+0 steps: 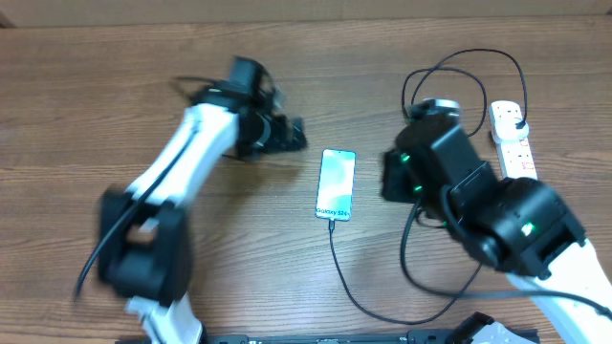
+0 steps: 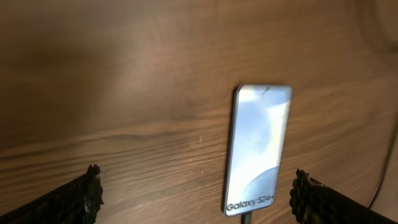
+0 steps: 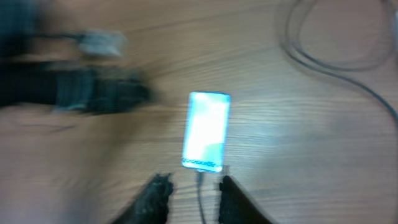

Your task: Plug charger to phone and switch on socket

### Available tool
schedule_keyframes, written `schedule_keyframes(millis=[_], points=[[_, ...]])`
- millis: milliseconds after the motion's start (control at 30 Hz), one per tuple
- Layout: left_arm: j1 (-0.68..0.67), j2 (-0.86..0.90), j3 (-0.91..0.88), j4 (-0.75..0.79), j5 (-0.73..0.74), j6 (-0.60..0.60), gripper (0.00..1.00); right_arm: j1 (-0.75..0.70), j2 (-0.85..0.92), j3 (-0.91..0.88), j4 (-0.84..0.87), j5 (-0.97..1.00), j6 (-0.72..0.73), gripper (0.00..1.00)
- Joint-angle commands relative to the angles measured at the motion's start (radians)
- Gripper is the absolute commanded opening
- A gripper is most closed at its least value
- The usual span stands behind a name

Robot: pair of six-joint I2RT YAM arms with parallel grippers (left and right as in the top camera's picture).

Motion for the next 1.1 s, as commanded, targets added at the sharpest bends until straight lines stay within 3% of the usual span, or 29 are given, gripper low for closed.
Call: schedule_keyframes(millis=[0,300,467,700,1067], points=[[0.029,-0.409,0.016,-0.021,-0.201,0.026,1.00,-0.191,-0.007,-0.003,-0.078,0.109,0.140,0.16],[0.029,-0.959,0.016,-0.150,-0.649,0.053,1.00,-0.770,0.070,-0.003,-0.018,0.103,0.137,0.12],[0.029,-1.092,0.016,-0.268,-0.758,0.114,1.00,-0.964,0.223,-0.003,0.061,-0.015,0.063,0.06],[0.029,-1.130,0.016,-0.469,-0.797,0.145,1.00,-1.150,0.520,0.025,0.160,-0.213,-0.019,0.04],[0.031,-1.135,0.015,-0.533,-0.797,0.145,1.00,-1.177,0.745,0.060,0.261,-0.375,-0.106,0.04]])
